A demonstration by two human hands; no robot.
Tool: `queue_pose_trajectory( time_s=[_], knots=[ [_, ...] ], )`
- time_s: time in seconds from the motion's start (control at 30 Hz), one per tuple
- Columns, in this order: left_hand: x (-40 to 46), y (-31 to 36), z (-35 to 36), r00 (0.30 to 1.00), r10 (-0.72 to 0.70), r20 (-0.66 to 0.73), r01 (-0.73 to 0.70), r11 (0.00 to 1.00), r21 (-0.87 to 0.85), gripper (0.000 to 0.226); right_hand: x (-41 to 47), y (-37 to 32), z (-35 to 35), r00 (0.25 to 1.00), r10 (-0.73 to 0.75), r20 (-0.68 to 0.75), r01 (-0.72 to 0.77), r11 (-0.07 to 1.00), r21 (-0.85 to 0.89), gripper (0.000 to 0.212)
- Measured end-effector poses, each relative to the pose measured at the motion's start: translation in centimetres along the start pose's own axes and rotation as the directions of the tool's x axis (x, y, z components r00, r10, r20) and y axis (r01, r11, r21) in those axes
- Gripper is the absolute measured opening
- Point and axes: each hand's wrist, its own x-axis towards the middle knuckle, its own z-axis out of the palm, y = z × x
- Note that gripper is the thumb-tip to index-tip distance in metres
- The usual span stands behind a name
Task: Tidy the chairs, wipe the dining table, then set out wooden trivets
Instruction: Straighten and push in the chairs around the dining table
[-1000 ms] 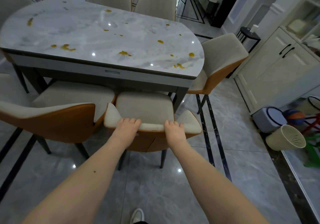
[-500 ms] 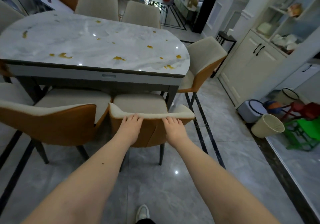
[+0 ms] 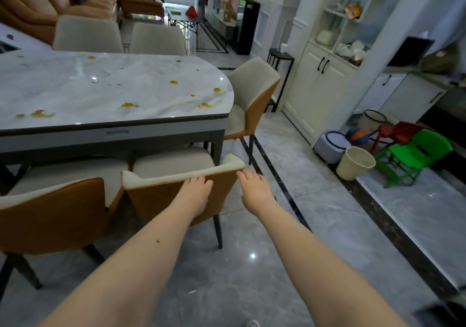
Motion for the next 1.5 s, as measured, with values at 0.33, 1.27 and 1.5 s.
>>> queue_pose_trajectory(
  time_s=[0.33, 1.27, 1.5],
  knots=[
    [12.1, 14.8, -1.8, 0.992, 0.129, 0.008, -0.129, 0.991, -0.024, 0.049, 1.8, 17.6, -0.1, 0.99, 0.133, 0.039, -0.134, 0.991, 0.006, 0.066],
    [56.5, 22.8, -9.2, 0.997, -0.072, -0.002, 0.071, 0.986, -0.154, 0.046, 36.6, 47.0, -3.4, 0.996, -0.021, 0.089, 0.02, 1.0, 0.015, 0.06],
    [68.1, 22.6, -10.8, 0.995, -0.093, -0.028, 0.089, 0.99, -0.109, 0.05, 47.0, 53.2, -4.2, 0.994, -0.029, 0.104, 0.025, 0.999, 0.032, 0.06]
  ],
)
